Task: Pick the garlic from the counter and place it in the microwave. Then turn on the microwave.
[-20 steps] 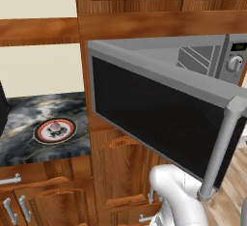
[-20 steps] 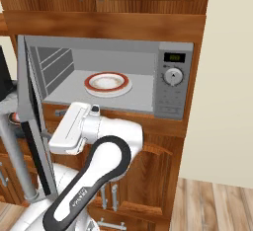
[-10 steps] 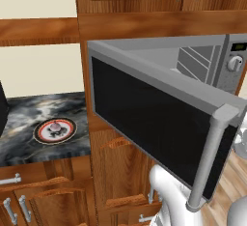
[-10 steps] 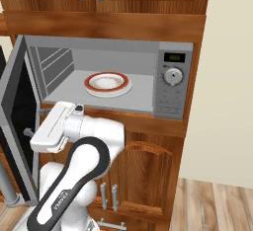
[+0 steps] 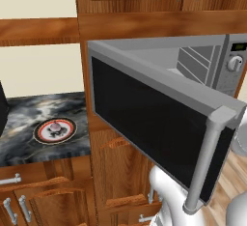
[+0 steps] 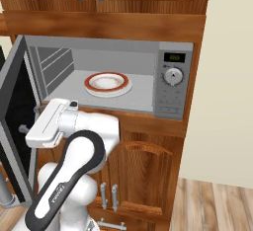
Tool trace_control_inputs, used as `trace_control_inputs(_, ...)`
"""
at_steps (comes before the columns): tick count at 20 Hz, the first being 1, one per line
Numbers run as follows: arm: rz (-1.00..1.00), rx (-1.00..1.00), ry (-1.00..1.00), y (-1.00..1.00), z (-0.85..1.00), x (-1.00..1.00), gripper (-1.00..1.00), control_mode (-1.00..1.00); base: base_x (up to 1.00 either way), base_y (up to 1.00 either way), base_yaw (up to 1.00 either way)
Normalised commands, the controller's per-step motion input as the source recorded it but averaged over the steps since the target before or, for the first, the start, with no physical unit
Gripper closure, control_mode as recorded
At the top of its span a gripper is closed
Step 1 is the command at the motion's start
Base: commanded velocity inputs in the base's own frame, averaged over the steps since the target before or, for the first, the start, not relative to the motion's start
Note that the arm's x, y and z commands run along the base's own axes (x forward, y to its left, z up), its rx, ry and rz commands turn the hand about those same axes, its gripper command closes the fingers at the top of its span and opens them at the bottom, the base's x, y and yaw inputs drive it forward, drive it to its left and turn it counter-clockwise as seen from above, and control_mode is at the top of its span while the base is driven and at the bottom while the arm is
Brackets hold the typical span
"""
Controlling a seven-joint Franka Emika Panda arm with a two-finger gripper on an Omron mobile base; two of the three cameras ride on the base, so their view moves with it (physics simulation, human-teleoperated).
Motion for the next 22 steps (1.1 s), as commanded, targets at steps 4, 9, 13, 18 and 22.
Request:
trace_control_inputs(4, 0.0, 0.0, 0.0, 0.0, 0.0, 0.0, -1.0, -1.0, 0.0, 0.0, 0.0)
trace_control_inputs(9, 0.0, 0.0, 0.0, 0.0, 0.0, 0.0, -1.0, -1.0, 0.0, 0.0, 0.0)
trace_control_inputs(13, -0.01, 0.0, 0.0, 0.0, 0.0, 0.0, -1.0, -1.0, 0.0, 0.0, 0.0)
trace_control_inputs(18, -0.23, 0.0, 0.0, -0.28, 0.0, -0.01, -1.0, -1.0, 0.0, 0.0, 0.0)
trace_control_inputs(22, -0.37, 0.03, 0.0, -0.52, 0.0, -0.29, -1.0, -1.0, 0.0, 0.0, 0.0)
